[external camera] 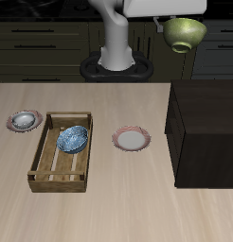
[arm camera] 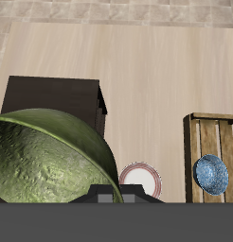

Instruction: Place the white bowl on the off-center plate and place the green bowl on top of the wooden shelf

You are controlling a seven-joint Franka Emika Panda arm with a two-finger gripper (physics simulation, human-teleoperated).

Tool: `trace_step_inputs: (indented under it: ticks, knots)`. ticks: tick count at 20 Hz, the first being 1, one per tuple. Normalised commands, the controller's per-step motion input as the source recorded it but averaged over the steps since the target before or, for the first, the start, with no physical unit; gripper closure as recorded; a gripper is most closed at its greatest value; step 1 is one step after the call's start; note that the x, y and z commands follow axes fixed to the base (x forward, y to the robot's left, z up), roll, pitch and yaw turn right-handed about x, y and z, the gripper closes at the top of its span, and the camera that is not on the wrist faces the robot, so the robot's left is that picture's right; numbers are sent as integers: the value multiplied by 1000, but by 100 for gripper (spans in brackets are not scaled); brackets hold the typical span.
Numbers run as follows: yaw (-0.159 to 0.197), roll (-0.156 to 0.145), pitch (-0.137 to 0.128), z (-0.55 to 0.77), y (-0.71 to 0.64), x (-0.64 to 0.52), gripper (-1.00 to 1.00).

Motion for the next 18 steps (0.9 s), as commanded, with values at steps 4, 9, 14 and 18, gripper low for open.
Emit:
trace_step_inputs:
  ticks: [4, 9, 14, 18]
  knots:
    - [-34, 7, 8, -12, 271, 98, 100]
    - [-24, 27, 20, -112, 269, -32, 100]
    - [-5, 28, 17, -104, 190, -100, 100]
    - [6, 18, 14, -148, 171, -111, 100]
